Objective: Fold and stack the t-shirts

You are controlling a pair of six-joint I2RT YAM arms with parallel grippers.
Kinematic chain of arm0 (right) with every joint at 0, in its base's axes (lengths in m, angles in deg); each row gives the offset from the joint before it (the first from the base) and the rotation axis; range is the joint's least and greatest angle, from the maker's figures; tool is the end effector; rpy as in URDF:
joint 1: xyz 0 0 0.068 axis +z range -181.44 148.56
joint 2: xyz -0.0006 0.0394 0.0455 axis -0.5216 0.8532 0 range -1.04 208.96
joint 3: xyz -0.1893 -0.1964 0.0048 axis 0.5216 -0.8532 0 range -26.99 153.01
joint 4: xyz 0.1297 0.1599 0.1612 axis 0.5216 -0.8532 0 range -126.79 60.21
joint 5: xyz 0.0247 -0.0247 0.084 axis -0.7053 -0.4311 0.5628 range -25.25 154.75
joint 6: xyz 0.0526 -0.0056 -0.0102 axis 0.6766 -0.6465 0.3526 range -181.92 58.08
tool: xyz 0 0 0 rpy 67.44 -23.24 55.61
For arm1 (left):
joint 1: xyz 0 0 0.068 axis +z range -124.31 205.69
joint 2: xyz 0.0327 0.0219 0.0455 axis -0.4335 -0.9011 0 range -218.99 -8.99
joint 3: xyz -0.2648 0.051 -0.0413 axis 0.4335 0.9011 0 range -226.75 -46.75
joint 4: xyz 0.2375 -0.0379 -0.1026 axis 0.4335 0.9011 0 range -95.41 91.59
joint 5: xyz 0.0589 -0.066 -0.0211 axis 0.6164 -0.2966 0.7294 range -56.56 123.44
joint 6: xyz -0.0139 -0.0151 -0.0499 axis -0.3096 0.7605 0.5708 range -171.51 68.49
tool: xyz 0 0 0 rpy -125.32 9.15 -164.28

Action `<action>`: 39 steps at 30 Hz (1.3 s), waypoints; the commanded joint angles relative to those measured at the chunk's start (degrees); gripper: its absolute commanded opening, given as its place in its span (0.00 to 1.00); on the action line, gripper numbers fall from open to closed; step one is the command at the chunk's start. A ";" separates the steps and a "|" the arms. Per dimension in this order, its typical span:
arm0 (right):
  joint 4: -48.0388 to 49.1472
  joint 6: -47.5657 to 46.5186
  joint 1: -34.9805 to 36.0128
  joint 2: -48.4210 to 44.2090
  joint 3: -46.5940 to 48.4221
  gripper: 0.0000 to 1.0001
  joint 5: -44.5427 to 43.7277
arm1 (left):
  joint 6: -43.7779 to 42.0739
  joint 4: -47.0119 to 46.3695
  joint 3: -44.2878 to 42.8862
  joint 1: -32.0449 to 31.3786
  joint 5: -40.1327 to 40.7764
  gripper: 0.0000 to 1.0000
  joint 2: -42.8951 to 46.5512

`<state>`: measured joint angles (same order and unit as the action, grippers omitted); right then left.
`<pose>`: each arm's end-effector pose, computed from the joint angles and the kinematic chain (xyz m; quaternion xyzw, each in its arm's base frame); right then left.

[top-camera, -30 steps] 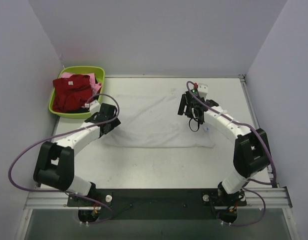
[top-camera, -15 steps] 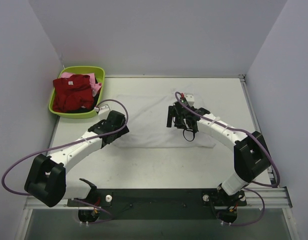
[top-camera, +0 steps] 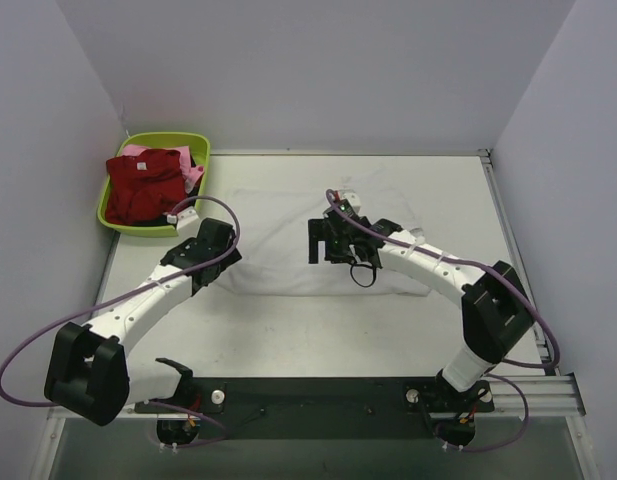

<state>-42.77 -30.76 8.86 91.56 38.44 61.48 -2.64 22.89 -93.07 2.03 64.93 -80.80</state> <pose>0.2769 0.2320 0.2481 -0.0603 0.9045 0.2250 0.3572 0.2330 -0.0818 0.2288 -0.2818 0.8744 0.0310 0.3938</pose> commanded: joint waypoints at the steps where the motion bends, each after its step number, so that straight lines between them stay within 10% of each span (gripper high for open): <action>1: 2.69 0.04 3.47 3.28 5.23 0.86 5.20 | 0.18 0.18 1.50 0.19 -0.02 0.97 0.71; 23: 0.23 -3.29 4.44 -5.31 -0.65 0.86 -11.05 | -1.84 -5.09 -7.54 -0.69 -3.01 0.97 -11.05; 39: 0.49 -3.30 3.04 -6.29 -3.47 0.85 -10.09 | 0.45 -7.20 -7.20 0.63 -2.92 0.60 -15.29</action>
<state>-41.78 -33.67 12.02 84.19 34.48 51.91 -2.56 18.23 -99.61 1.99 61.50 -96.84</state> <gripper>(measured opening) 0.856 0.623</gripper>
